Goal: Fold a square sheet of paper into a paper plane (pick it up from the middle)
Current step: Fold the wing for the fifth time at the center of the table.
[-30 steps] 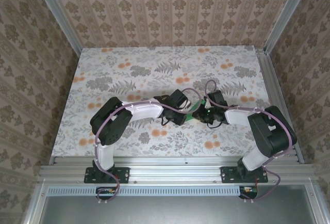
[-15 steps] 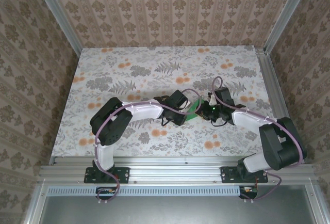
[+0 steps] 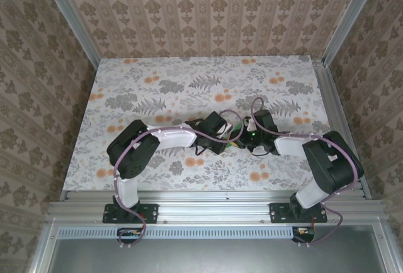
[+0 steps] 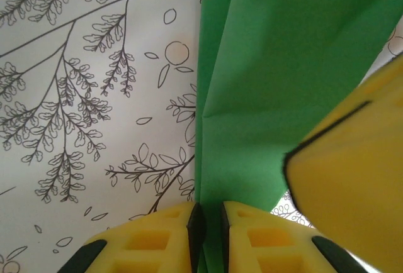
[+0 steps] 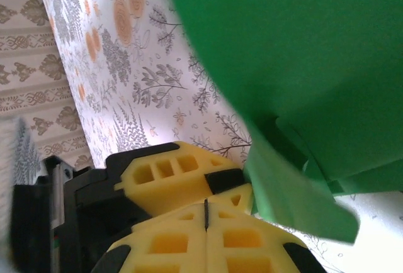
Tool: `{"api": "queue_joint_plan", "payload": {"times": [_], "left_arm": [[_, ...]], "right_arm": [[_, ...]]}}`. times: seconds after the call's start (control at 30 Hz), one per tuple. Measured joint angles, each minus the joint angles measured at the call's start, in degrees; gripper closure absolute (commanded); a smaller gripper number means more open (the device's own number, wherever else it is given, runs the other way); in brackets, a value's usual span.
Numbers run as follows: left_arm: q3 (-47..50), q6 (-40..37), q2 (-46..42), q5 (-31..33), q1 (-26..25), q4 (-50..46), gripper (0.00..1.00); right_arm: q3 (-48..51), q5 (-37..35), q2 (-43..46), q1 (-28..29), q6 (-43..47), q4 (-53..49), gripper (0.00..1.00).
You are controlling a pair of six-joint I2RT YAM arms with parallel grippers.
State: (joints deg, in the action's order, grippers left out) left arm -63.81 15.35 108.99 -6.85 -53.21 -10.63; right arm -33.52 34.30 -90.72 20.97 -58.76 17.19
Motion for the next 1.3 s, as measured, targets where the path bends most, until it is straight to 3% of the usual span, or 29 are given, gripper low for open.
{"api": "queue_joint_plan", "payload": {"times": [0.33,1.3], "left_arm": [[1.2,0.0,-0.5,-0.2,0.0,1.6,0.81],[6.8,0.0,-4.7,2.2,-1.2,3.5,0.80]], "right_arm": [[-0.3,-2.8,-6.1,-0.1,1.6,1.3,1.00],[-3.2,-2.4,-8.2,-1.4,9.6,-2.2,1.00]]}}
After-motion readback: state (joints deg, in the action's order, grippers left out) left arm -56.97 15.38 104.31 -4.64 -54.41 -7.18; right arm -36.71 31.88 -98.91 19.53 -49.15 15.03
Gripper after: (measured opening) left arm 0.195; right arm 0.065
